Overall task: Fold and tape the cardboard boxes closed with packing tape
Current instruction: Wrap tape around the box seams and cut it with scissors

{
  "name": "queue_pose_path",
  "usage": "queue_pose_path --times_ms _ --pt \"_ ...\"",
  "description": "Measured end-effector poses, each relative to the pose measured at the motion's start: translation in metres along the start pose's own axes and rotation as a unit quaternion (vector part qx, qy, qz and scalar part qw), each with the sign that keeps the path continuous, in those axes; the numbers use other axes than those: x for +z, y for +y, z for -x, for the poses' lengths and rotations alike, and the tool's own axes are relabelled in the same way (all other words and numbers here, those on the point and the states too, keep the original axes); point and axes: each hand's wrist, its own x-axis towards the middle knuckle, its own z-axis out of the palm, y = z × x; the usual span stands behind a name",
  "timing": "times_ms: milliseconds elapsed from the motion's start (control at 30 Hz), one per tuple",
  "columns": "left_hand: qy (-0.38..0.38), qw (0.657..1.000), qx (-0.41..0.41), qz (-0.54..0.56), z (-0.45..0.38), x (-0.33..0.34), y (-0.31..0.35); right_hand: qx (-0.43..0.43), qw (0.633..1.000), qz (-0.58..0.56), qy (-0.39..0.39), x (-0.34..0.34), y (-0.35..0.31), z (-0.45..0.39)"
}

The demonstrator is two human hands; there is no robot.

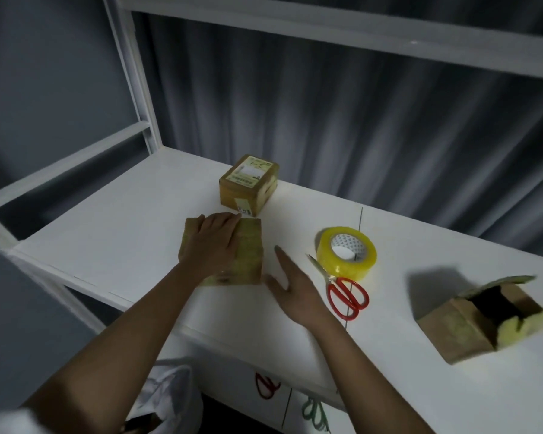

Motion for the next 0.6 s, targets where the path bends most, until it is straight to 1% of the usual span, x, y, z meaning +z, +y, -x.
queue_pose_path --times_ms 33,67,100,133,167,200,233,300,333,367,433,467,500,533,600 --pt "0.006 1.0 -0.009 -0.01 0.001 0.0 0.003 -0.038 0.993 0.074 0.088 -0.009 0.008 0.004" --pt "0.009 0.999 -0.019 -0.024 0.002 -0.001 0.008 -0.064 0.973 0.149 0.163 -0.018 0.018 0.008" --pt "0.009 0.999 -0.027 -0.038 0.001 -0.001 0.013 -0.072 0.949 0.22 0.214 -0.024 0.032 0.012" --pt "0.005 0.998 -0.03 -0.046 -0.001 -0.001 0.019 -0.052 0.931 0.275 0.236 -0.031 0.045 0.017" --pt "-0.004 0.998 -0.031 -0.05 -0.003 0.0 0.025 -0.018 0.918 0.316 0.239 -0.036 0.057 0.021" --pt "-0.008 0.999 -0.032 -0.043 -0.007 0.001 0.032 0.016 0.913 0.341 0.225 -0.039 0.065 0.026" --pt "-0.006 0.999 -0.031 -0.028 -0.012 0.003 0.037 0.041 0.911 0.352 0.209 -0.042 0.072 0.031" --pt "0.016 0.999 -0.011 0.039 -0.021 0.0 0.048 0.068 0.914 0.361 0.17 -0.044 0.087 0.037" --pt "0.04 0.996 0.024 0.071 -0.024 -0.001 0.055 0.078 0.914 0.37 0.148 -0.046 0.091 0.04" --pt "0.071 0.99 0.086 0.082 -0.026 -0.001 0.064 0.082 0.91 0.384 0.132 -0.048 0.095 0.042" --pt "0.122 0.965 0.229 0.044 -0.032 0.007 0.086 0.076 0.898 0.419 0.112 -0.057 0.101 0.043" --pt "0.114 0.952 0.283 0.027 -0.036 0.011 0.101 0.068 0.894 0.432 0.101 -0.062 0.102 0.043" --pt "0.08 0.946 0.313 0.015 -0.04 0.015 0.117 0.06 0.892 0.438 0.089 -0.067 0.102 0.042" --pt "0.033 0.945 0.325 0.006 -0.044 0.02 0.132 0.056 0.893 0.441 0.077 -0.071 0.102 0.04" --pt "-0.084 0.948 0.306 -0.037 -0.057 0.032 0.15 0.051 0.891 0.446 0.063 -0.077 0.102 0.04"
